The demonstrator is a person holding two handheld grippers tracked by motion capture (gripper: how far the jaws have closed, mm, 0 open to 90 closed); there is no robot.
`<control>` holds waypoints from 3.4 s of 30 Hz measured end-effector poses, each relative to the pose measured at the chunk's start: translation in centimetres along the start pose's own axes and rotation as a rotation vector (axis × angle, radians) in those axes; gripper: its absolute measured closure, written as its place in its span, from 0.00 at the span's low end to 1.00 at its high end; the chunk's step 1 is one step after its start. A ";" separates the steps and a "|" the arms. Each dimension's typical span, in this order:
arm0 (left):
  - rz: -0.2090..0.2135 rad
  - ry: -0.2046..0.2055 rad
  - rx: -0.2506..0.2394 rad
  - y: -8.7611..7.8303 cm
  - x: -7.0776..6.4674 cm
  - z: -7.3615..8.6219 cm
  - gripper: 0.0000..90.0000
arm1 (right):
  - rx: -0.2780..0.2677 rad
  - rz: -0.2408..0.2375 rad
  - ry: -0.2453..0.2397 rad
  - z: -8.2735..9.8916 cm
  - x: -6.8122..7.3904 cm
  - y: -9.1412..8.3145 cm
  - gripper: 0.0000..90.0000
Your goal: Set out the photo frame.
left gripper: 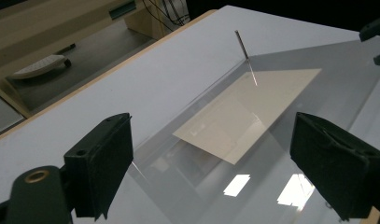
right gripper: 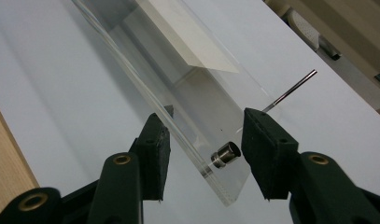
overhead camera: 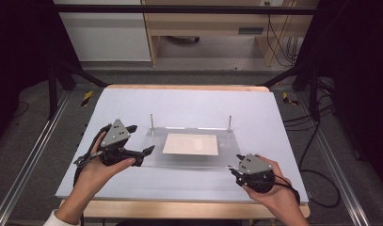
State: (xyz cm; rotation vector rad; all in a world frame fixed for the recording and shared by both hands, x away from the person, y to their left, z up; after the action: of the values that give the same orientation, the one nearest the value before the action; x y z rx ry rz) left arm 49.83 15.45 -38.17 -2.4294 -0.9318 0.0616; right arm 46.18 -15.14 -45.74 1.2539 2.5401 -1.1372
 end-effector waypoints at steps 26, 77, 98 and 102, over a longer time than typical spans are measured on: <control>0.028 0.280 0.110 0.5 -4.5 2.0 0.38 | 0.009 -0.068 0.054 -1.8 -1.9 -0.3 0.59; -0.061 0.298 0.158 2.6 -1.8 2.0 0.75 | -0.018 -0.112 0.106 -3.5 -3.6 -0.3 0.61; 0.009 0.279 0.203 3.0 0.7 -1.0 0.75 | -0.167 -0.017 0.055 -4.8 -6.4 1.0 0.31; 0.019 0.275 0.206 3.1 1.1 -1.5 0.75 | -0.204 -0.041 0.068 -5.0 -6.8 1.0 0.36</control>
State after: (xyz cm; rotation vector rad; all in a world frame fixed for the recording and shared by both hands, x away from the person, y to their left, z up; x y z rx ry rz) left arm 52.86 13.52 -38.31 -2.1884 -0.7405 -0.1592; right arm 52.53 -15.88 -40.15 1.2148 2.6617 -0.8297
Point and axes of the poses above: each handheld gripper's, and its own axes: y roughly forward along the jaws, z roughly out of its underside, x roughly to its left, the point moved 9 cm from there along y, roughly forward along the jaws, and after that the axes turned 2 degrees about z, right-handed, at the moved point
